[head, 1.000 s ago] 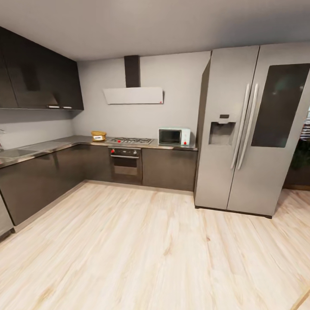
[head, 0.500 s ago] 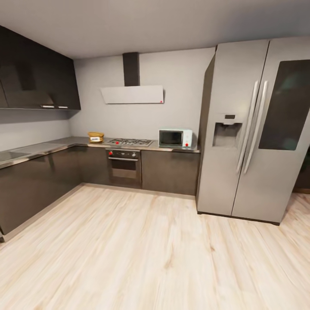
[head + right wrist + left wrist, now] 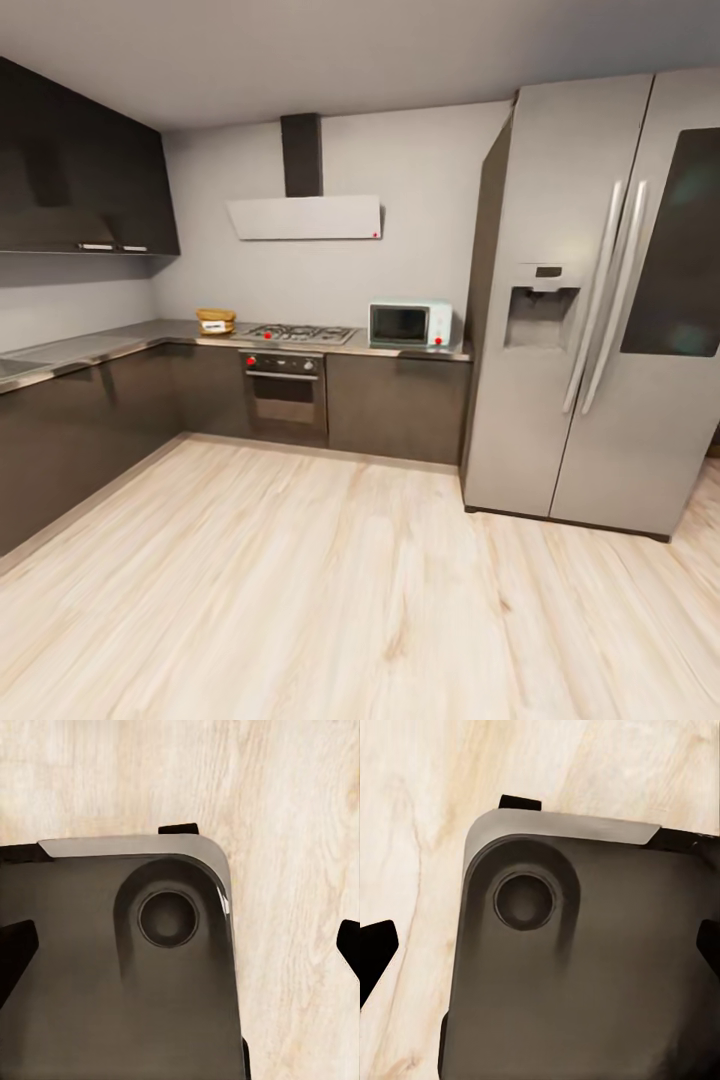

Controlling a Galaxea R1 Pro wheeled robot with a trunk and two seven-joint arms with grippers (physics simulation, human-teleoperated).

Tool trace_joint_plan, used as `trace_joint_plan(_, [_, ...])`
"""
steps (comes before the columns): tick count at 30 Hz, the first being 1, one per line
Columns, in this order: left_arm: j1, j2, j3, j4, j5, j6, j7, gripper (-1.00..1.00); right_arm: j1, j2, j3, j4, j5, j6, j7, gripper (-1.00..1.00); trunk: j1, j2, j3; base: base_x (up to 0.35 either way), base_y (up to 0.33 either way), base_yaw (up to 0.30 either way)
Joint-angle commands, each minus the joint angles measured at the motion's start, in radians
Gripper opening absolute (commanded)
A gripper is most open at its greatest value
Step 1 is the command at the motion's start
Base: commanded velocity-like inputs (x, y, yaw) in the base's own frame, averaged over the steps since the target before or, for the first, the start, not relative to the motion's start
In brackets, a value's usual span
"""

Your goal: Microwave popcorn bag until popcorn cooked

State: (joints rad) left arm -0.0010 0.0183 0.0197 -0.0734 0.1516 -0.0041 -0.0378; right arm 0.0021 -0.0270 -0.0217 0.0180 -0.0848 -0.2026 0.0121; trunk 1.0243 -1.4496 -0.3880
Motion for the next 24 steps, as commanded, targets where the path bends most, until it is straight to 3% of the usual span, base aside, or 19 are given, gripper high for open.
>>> trace_joint_plan(1, [0.0,0.0,0.002,0.0,0.008,0.0,-0.004,1.0,-0.001,0.0,-0.001,0.002,-0.009,-0.006,0.002,1.0,0.001,0.0,-0.001,0.326,0.0,0.0])
trace_joint_plan(24, [0.0,0.0,0.0,0.0,0.008,0.007,-0.004,1.0,-0.001,0.002,-0.001,0.002,-0.007,-0.006,0.002,1.0,0.001,0.0,-0.001,0.326,0.03,0.0])
